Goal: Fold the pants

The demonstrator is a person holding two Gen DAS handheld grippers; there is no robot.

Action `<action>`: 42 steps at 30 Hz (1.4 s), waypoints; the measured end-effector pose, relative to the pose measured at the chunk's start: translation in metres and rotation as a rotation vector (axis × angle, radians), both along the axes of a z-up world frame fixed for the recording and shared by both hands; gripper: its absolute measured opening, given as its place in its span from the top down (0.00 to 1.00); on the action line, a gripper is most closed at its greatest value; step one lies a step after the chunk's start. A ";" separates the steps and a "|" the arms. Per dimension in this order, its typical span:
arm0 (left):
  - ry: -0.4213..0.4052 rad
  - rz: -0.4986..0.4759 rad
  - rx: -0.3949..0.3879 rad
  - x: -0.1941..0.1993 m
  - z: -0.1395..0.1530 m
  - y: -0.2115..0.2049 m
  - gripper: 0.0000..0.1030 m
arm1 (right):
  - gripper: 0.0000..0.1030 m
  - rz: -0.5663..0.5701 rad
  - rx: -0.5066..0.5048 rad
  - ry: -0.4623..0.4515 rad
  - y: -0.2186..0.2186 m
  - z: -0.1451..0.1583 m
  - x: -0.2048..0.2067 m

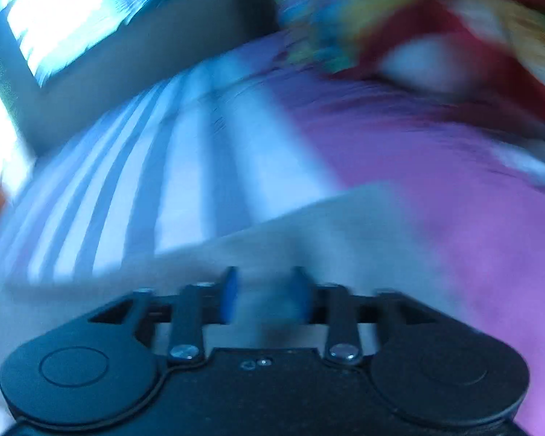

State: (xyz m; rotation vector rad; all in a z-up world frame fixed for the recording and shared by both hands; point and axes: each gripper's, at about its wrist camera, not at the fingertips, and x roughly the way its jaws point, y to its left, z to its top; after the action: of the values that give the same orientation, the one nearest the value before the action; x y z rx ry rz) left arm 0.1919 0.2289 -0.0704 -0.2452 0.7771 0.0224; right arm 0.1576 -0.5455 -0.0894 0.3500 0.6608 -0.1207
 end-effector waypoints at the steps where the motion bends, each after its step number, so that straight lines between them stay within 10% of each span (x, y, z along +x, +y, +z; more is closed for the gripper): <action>1: -0.001 0.004 0.003 -0.001 0.001 -0.001 0.47 | 0.60 -0.041 0.050 -0.032 -0.015 0.005 -0.020; 6: 0.000 0.014 -0.002 -0.003 0.000 -0.001 0.47 | 0.65 -0.142 0.227 -0.085 -0.050 -0.002 -0.089; 13: 0.001 0.018 -0.026 -0.005 -0.002 0.003 0.47 | 0.75 -0.170 0.388 -0.055 -0.068 -0.029 -0.084; 15: 0.001 0.014 -0.032 -0.007 -0.002 0.005 0.47 | 0.94 -0.209 0.396 -0.062 -0.068 -0.033 -0.079; 26: 0.014 0.012 -0.046 -0.010 -0.003 0.008 0.47 | 0.92 -0.224 0.406 -0.122 -0.061 -0.034 -0.108; 29: 0.007 0.023 -0.044 -0.010 -0.005 0.007 0.47 | 0.68 -0.233 0.400 -0.129 -0.058 -0.026 -0.117; 30: 0.006 0.030 -0.045 -0.010 -0.006 0.006 0.47 | 0.40 -0.248 0.410 -0.125 -0.059 -0.026 -0.118; 32: 0.005 0.039 -0.043 -0.011 -0.006 0.005 0.47 | 0.38 -0.261 0.442 -0.120 -0.063 -0.032 -0.112; 35: 0.011 0.035 -0.031 -0.010 -0.005 0.003 0.47 | 0.56 -0.228 0.478 -0.087 -0.063 -0.040 -0.087; 36: 0.011 0.034 -0.032 -0.010 -0.005 0.004 0.47 | 0.86 -0.241 0.444 -0.054 -0.060 -0.040 -0.077; 38: 0.011 0.030 -0.032 -0.010 -0.005 0.004 0.47 | 0.88 -0.228 0.389 -0.040 -0.055 -0.034 -0.063; 42: 0.001 0.027 -0.033 -0.012 -0.006 0.004 0.47 | 0.89 0.003 0.090 -0.324 -0.025 0.023 -0.080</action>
State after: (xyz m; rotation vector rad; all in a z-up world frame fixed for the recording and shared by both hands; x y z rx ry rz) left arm 0.1799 0.2332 -0.0766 -0.2866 0.7753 0.0349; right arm 0.0780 -0.5701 -0.0665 0.4435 0.3464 -0.0297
